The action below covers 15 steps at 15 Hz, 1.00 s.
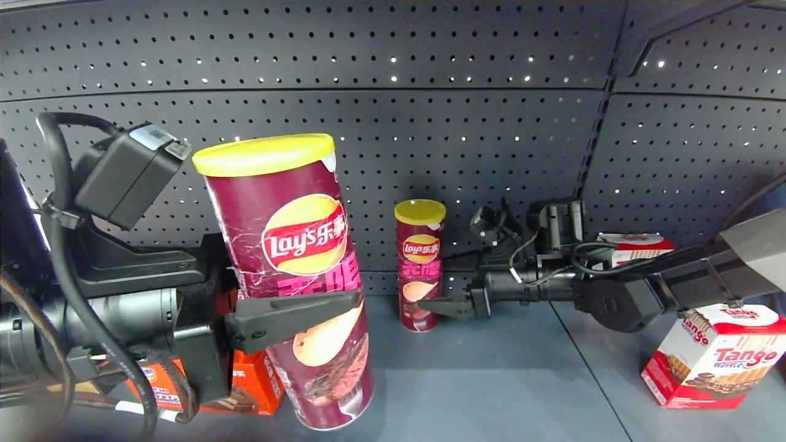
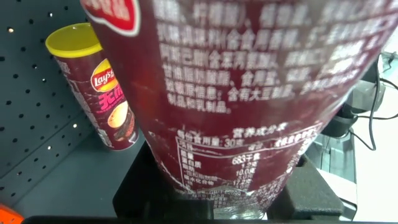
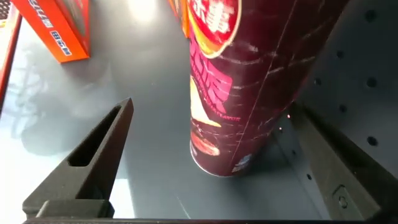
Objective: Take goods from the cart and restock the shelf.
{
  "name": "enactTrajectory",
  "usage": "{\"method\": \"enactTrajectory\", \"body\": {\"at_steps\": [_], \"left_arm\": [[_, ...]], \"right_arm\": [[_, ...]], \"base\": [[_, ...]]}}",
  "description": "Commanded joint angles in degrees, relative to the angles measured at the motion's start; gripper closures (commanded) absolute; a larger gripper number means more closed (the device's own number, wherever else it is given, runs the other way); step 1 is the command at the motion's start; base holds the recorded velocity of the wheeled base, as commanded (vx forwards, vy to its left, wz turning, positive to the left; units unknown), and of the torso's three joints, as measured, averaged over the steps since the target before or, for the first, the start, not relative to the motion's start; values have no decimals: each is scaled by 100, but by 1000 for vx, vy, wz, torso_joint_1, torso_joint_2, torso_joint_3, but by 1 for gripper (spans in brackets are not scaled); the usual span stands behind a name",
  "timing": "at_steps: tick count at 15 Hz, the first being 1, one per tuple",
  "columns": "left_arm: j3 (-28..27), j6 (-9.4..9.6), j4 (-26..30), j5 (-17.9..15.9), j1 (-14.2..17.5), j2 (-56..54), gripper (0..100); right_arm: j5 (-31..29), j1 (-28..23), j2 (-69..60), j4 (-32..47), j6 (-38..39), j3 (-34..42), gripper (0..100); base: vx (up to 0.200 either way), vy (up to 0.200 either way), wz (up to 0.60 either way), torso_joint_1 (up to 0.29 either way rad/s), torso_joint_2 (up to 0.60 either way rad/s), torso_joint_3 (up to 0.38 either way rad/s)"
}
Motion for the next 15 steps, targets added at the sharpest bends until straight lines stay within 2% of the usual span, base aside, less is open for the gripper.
{"method": "enactTrajectory", "body": {"at_steps": [1, 15], "left_arm": [[-4, 3, -3, -7, -6, 19, 100], [-4, -6, -3, 2, 12, 19, 100]], "right_arm": [[3, 30, 131, -6, -1, -84, 0], [3, 249, 843, -58, 16, -647, 0]], "base": [[0, 0, 0, 0, 0, 0], [0, 0, 0, 0, 0, 0]]}}
